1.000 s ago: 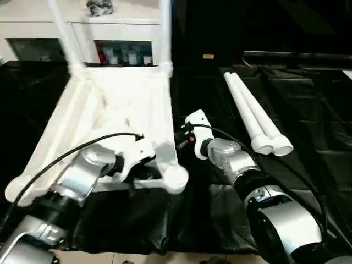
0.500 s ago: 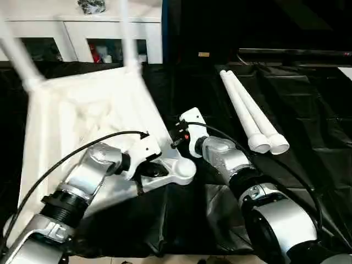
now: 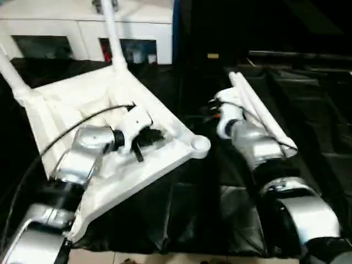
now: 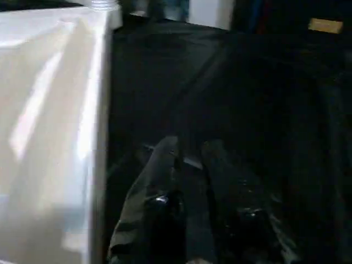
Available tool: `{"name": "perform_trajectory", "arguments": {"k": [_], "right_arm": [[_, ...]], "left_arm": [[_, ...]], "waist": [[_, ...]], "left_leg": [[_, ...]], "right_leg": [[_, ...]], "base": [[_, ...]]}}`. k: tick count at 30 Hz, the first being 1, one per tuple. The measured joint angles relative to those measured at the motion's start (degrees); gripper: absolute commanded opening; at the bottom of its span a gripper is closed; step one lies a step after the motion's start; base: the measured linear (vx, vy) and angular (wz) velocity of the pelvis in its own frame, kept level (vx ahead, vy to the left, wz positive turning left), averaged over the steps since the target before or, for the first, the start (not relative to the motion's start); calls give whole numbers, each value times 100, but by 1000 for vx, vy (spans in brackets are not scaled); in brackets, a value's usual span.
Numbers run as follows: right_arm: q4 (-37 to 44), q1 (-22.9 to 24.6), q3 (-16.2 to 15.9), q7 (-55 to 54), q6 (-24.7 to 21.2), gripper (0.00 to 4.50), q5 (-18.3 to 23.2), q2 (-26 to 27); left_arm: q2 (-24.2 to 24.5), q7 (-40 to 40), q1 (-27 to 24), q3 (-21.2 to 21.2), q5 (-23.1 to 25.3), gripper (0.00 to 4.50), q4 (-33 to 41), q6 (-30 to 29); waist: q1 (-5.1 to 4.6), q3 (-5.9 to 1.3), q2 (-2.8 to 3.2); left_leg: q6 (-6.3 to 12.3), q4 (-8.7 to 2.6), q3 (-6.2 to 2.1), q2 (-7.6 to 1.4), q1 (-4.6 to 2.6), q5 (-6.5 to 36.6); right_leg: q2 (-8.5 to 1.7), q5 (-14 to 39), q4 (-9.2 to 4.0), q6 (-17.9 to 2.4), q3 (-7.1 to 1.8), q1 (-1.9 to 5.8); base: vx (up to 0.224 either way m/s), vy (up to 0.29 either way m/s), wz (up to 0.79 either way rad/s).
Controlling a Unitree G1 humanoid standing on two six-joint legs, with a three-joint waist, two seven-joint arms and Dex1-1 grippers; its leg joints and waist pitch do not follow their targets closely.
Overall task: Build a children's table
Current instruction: Rotate table base, then pick table leg
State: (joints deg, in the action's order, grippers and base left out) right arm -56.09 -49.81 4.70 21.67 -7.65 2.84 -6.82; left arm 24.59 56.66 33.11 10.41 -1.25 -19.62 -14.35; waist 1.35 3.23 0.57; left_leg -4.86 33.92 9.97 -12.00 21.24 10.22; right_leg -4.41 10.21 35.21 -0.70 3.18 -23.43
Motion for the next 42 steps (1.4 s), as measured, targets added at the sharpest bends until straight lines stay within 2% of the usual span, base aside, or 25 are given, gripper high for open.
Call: {"name": "perform_trajectory", "arguments": {"k": [5,8,12,16,23,26,27,30,42], "right_arm": [[-179,-35,49,-189,-160,136,-31,-607],[-398,-131,115,-421,-205,167,-79,-890],[-650,-224,188,-638,-246,201,-121,-1062],[-870,-238,275,-697,-329,236,-124,-1248],[-1263,-314,278,-712,-322,303,-128,-1420],[-1414,-395,246,-597,-323,319,-147,-1411],[-1447,-410,224,-527,-323,337,-156,-1409],[-1564,-433,170,-448,-368,344,-263,-1397],[-1863,-640,203,-773,-451,344,-320,-1427]], "left_arm": [[203,43,-32,-20,-141,158,317,-98],[172,-170,-49,-151,-148,190,318,-371],[-32,-305,-55,-319,-386,224,645,-685],[-36,-307,-100,-382,-497,260,1027,-803],[264,-124,-339,-378,-625,331,1441,-1130],[387,-25,-375,-347,-642,345,1627,-1250],[424,-1,-375,-334,-642,364,1686,-1279],[504,69,-377,-279,-646,386,1879,-1423],[835,259,-379,-253,-791,386,2281,-1829]], "waist": [[56,9,19],[55,11,22],[53,11,23],[43,11,25],[66,17,35],[80,27,52],[89,30,60],[129,41,79],[216,41,82]], "left_leg": [[0,1,4,3,-2,0],[0,3,5,3,-4,0],[-1,4,5,3,-4,0],[-1,4,5,4,-4,0],[-1,6,5,4,-2,0],[-1,12,4,4,0,0],[-1,12,4,3,-1,0],[-1,14,3,3,0,0],[-1,19,4,3,2,0]], "right_leg": [[0,0,1,0,0,1],[0,0,6,0,0,1],[0,0,11,0,1,1],[1,0,10,0,1,1],[3,0,9,0,2,0],[2,0,12,0,2,-1],[2,0,12,0,2,0],[2,0,15,0,4,0],[2,0,20,0,6,0]], "base": [[0,0,0],[0,0,0],[0,0,0],[0,0,0],[0,0,0],[0,0,0],[0,0,0],[0,0,0],[0,0,0]]}}
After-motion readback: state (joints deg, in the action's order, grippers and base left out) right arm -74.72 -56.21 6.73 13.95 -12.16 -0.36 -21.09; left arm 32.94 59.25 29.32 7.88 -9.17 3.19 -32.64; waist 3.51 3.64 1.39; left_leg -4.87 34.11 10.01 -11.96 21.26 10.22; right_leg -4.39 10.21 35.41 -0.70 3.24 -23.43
